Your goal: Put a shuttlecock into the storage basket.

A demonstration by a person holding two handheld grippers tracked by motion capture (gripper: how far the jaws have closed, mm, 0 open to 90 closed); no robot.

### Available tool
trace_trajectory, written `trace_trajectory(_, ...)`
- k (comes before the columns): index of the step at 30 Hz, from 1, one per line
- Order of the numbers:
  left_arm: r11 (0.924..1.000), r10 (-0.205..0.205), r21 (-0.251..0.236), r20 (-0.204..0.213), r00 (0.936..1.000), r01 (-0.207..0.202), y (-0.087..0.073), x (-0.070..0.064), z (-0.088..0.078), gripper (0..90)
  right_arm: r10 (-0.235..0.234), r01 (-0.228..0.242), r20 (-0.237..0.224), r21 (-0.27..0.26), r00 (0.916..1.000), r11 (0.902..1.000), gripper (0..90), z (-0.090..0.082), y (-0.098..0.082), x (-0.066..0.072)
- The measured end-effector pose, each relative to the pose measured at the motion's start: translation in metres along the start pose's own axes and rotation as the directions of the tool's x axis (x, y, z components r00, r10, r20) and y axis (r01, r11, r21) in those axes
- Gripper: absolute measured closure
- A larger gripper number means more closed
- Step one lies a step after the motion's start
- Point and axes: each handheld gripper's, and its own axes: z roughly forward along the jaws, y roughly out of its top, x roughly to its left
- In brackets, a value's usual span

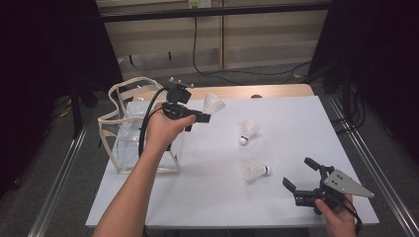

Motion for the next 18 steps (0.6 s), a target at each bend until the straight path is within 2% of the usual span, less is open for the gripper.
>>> trace_trajectory(18, 0.9993, -0.033, -0.018, -0.034, 0.9989, 0.032, 0.0063, 0.0086, -0.0050, 65.5, 0.003, -0.003, 0.000, 0.002, 1.0000, 1.0000, 0.9, -0.0003, 0.0000, 0.0000)
